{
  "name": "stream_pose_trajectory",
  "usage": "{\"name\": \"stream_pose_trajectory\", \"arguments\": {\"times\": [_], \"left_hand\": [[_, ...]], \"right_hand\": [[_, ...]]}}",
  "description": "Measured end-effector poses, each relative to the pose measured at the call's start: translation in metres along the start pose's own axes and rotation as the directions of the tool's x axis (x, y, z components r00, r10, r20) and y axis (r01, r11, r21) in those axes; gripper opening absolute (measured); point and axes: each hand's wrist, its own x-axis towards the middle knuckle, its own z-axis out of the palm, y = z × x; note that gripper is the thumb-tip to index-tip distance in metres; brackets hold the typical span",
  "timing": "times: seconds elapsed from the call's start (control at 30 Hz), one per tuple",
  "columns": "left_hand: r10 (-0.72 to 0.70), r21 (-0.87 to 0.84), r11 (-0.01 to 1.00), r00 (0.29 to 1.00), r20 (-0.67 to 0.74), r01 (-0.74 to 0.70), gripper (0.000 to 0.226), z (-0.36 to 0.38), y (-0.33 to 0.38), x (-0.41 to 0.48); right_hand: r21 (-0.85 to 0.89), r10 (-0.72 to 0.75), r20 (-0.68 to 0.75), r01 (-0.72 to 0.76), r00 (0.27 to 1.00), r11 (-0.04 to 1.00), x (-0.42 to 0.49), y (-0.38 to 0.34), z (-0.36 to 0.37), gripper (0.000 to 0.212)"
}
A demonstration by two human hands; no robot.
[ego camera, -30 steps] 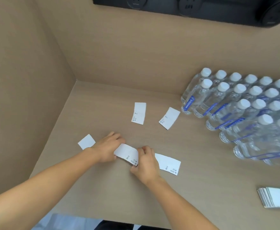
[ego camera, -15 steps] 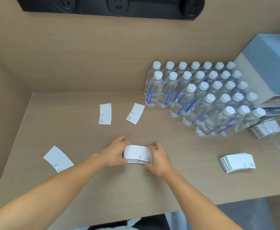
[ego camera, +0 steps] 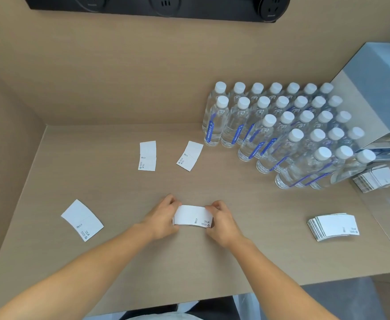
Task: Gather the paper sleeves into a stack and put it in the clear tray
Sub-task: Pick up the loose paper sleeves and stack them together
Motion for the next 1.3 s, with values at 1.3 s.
{"name": "stream_pose_trajectory", "arguments": {"times": [1.3], "left_hand": [[-0.152, -0.033, 0.987, 0.974, 0.166, 0.159, 0.05, -0.029, -0.006, 0.006]], "right_hand": [[-0.192, 0.113, 0.056, -0.1, 0.992, 0.976, 0.011, -0.03, -0.026, 0.032]]}}
